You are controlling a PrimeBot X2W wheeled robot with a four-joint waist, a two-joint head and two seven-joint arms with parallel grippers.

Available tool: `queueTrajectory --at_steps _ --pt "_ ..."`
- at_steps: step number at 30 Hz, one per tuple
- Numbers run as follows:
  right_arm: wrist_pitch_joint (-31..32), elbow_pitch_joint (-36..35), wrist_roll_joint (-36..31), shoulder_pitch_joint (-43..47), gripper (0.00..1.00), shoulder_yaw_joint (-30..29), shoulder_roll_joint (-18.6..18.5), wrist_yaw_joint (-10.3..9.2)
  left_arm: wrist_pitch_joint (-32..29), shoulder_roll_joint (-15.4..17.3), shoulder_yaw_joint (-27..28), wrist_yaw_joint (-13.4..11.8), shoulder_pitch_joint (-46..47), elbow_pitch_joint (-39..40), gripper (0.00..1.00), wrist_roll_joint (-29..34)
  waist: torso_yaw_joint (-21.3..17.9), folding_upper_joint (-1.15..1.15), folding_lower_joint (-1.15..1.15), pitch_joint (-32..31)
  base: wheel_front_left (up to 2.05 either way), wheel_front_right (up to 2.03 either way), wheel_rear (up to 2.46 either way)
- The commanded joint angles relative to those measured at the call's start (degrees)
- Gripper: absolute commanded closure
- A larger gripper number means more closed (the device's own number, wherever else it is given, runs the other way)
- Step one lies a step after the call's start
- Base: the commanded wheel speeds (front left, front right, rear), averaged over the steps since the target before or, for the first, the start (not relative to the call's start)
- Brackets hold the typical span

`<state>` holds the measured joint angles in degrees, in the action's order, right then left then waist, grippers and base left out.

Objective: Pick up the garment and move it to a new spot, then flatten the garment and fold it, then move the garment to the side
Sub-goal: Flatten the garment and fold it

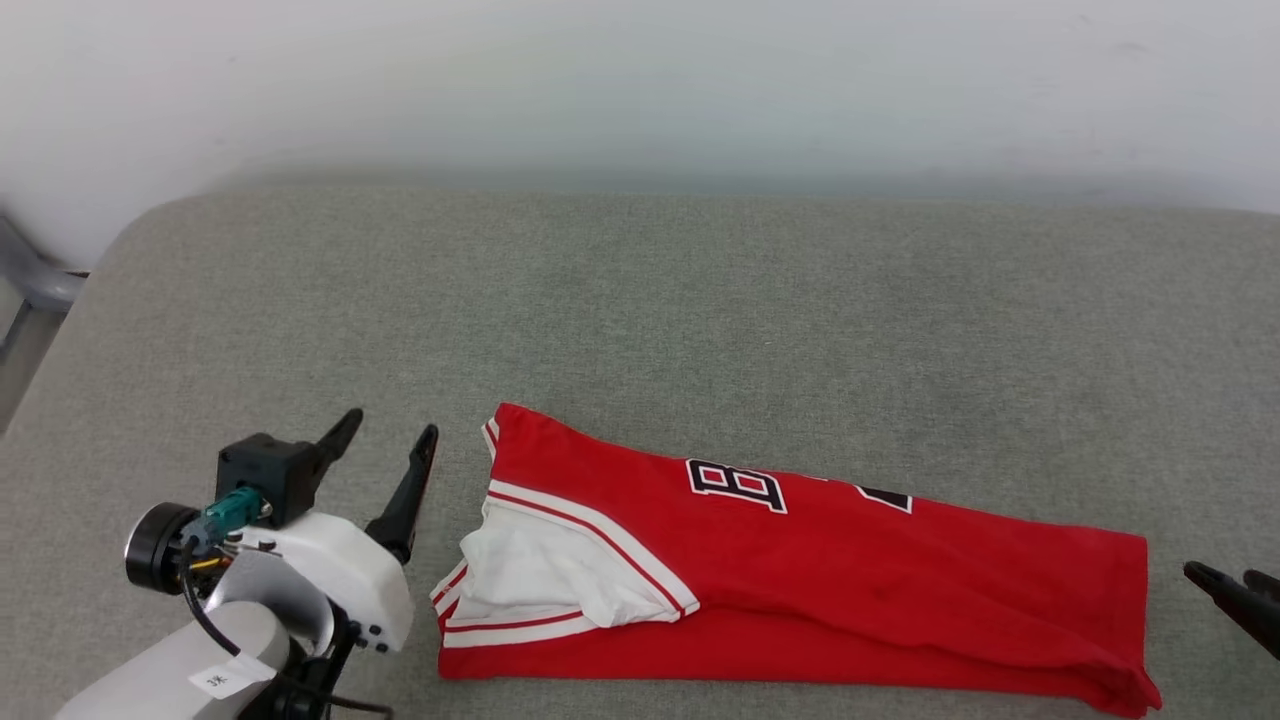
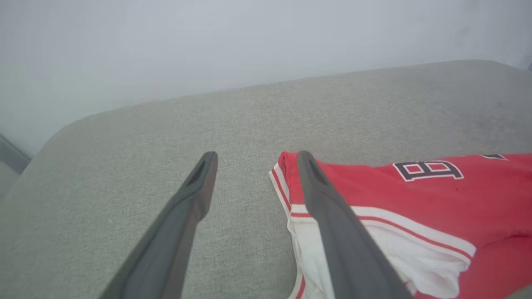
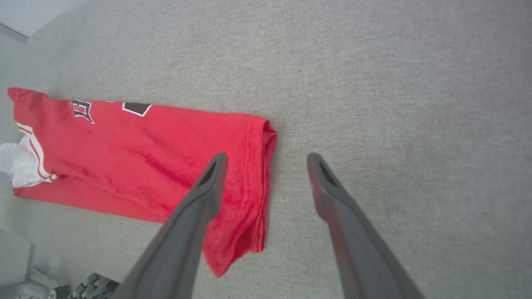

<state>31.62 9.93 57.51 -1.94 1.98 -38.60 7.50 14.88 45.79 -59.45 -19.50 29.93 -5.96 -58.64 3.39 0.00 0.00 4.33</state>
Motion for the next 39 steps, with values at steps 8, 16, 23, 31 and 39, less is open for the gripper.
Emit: queueTrajectory --at_steps 8,16,23,31,39 --pt "3.13 4.76 -1.31 0.51 0.0 -1.65 3.78 -0.03 0.29 -7.51 16.74 -3.7 -10.46 3.36 0.0 13.21 2.99 0.0 0.0 2.52 0.0 0.0 0.0" --pt "3.49 8.4 -2.05 -1.1 0.0 0.96 7.16 -0.03 0.3 -15.8 28.35 -1.69 -17.33 3.85 0.0 25.67 4.66 0.0 0.0 4.54 0.0 0.0 0.0" --pt "3.9 8.61 -1.02 -2.08 0.0 6.15 9.65 0.0 0.3 -23.83 35.47 2.31 -20.97 2.96 0.0 34.53 5.14 0.0 0.0 5.34 0.0 0.0 0.0" --pt "1.72 9.35 -0.33 -3.47 1.0 8.5 7.65 0.04 0.3 -30.18 42.26 7.12 -23.63 1.0 0.0 40.68 4.8 0.0 0.0 5.1 0.0 0.0 0.0" --pt "-0.73 12.1 1.0 -4.77 1.0 6.71 2.3 -0.07 0.31 -33.92 47.54 11.48 -25.7 -0.93 0.0 46.22 4.39 0.0 0.0 3.3 0.0 0.0 0.0"
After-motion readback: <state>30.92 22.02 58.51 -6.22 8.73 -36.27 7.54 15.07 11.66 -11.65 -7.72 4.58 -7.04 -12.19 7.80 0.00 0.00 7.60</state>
